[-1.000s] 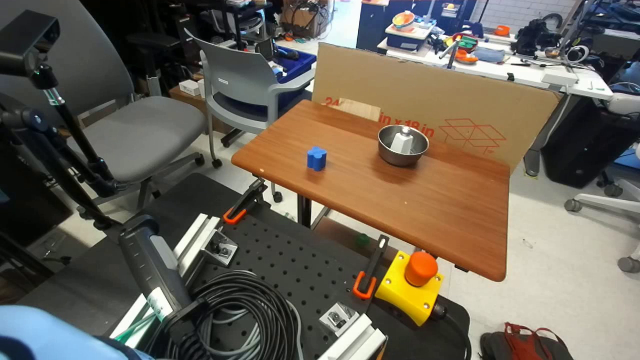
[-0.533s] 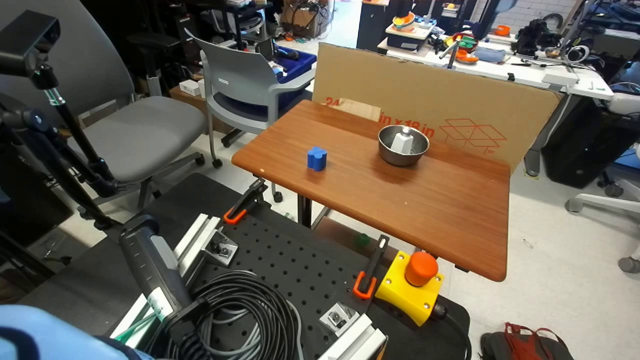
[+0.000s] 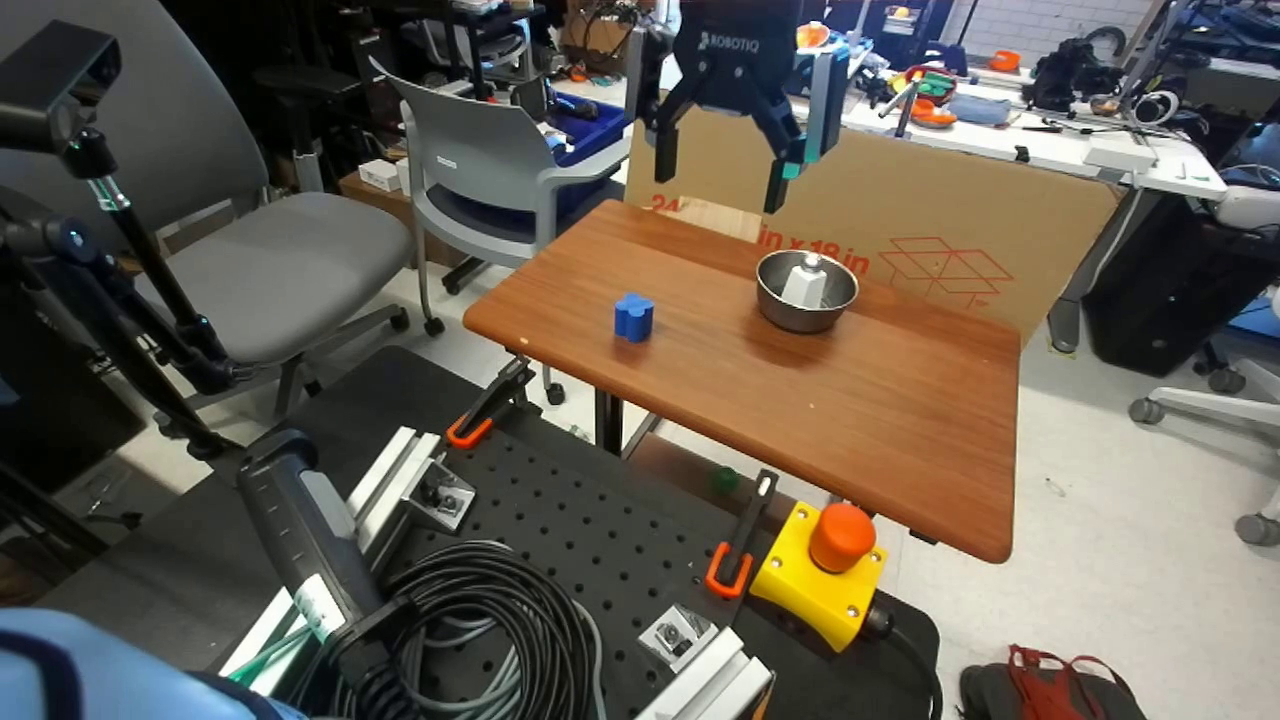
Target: Move the blue block to the right
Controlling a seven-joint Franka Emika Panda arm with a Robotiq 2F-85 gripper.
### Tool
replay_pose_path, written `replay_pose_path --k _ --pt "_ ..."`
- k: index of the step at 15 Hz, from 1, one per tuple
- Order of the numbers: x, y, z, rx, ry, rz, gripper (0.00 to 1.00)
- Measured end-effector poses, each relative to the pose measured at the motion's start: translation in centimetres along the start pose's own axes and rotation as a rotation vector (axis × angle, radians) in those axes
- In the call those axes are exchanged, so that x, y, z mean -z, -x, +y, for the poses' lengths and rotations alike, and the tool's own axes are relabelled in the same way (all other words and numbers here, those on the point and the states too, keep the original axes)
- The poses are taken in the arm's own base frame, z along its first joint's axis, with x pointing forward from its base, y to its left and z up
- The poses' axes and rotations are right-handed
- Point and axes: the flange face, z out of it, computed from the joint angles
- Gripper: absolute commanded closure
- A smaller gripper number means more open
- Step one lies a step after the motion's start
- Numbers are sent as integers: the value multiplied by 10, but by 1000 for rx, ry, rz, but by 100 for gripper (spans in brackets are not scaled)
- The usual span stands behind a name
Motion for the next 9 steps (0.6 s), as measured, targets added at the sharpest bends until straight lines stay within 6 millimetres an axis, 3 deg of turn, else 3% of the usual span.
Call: replay_pose_path --k 4,9 --pt "-47 -12 -30 37 46 -75 0" --pt "-88 -28 -56 83 53 -143 0"
